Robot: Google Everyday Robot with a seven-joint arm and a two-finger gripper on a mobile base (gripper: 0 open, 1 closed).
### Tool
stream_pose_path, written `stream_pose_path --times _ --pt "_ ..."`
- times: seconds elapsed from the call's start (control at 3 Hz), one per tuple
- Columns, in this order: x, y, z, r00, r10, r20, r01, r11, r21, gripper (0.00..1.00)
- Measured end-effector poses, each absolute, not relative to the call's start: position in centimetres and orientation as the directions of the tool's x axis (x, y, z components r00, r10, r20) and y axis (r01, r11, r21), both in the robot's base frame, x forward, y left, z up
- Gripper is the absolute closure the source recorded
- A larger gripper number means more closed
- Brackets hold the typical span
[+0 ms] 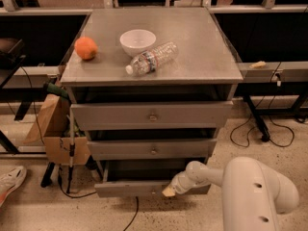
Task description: Close bottom drawer
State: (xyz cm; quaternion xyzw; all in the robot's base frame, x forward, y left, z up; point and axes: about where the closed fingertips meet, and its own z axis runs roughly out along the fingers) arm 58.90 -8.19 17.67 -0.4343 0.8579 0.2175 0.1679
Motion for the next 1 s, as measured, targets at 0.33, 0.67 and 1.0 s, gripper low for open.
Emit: stream_pose_path --times 0.33,0.67,1.0 --pt "58.7 -8.2 17.7 -0.566 -0.672 -0.477 -0.818 0.528 0.227 1.0" --pt "59.1 -7.9 18.0 -0.557 -0.674 -0.484 -0.822 0.529 0.211 1.0" --pt "59.8 -7.7 18.3 -0.549 -0.67 -0.499 -0.823 0.536 0.186 0.86"
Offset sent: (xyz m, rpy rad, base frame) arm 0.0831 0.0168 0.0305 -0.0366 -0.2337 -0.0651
